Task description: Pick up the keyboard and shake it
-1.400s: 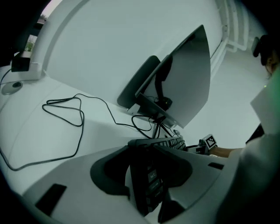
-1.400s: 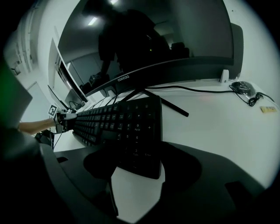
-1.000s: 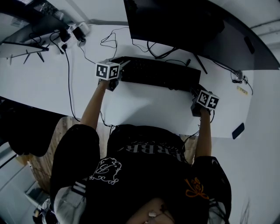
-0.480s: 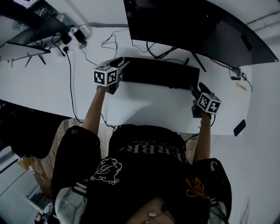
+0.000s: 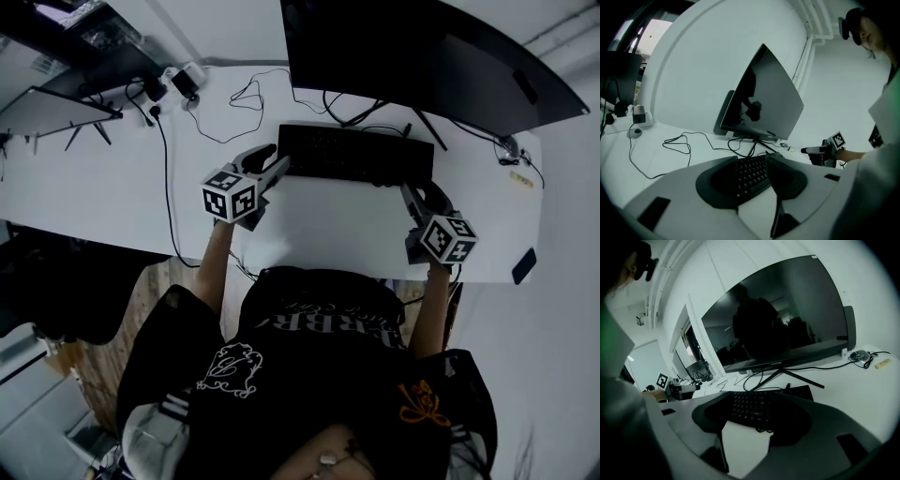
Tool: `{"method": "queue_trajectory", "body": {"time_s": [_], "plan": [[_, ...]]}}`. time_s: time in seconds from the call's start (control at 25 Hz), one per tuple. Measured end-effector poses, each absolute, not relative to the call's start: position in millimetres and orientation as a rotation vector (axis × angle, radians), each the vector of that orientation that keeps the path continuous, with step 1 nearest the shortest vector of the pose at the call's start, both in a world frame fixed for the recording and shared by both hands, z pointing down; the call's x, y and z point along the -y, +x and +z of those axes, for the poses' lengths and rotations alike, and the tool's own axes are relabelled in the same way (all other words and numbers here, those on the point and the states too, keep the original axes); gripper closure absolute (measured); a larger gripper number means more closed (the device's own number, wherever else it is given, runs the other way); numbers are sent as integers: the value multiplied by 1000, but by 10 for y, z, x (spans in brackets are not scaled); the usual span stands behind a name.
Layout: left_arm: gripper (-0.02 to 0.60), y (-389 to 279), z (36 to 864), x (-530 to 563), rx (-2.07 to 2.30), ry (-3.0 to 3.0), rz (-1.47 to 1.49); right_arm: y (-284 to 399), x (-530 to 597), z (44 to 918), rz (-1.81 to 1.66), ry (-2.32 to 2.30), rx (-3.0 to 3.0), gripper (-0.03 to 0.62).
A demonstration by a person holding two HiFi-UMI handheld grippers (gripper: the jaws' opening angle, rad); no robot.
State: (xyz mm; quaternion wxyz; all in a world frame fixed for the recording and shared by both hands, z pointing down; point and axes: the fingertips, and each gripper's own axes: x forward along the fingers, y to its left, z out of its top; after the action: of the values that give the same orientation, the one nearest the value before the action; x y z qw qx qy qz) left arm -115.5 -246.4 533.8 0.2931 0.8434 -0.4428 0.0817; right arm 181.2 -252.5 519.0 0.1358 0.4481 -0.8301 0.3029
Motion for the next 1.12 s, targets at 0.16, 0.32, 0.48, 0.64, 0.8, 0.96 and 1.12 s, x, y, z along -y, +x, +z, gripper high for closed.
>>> {"method": "queue_trajectory", "body": {"time_s": [0.16, 0.32, 0.48, 0.64, 0.8, 0.96, 1.12], "plan": [[390, -1141, 5256, 2169, 1153, 2293, 221, 1559, 2249, 5064, 872, 1312, 2441, 355], [396, -1131, 5255, 1945, 1100, 2342, 241, 1339, 1985, 5013, 871, 1333, 2459, 364], [400, -1075, 5249, 1821, 1059, 2356, 236, 1219, 1782, 4980, 867, 1335, 2451, 367], [400, -966, 5192, 1718, 1041, 2374, 228, 1198, 1656, 4933, 862, 1329, 2456, 370], [402, -843, 5167, 1605, 1041, 2394, 255, 1227, 1528, 4868, 849, 1311, 2469, 373], [403, -647, 5050, 1471, 1041, 2420, 250, 1291, 1363, 4753, 818, 1281, 2499, 379], [407, -394, 4908, 1214, 1051, 2439, 232, 1373, 1072, 4657, 800, 1233, 2544, 387]]}}
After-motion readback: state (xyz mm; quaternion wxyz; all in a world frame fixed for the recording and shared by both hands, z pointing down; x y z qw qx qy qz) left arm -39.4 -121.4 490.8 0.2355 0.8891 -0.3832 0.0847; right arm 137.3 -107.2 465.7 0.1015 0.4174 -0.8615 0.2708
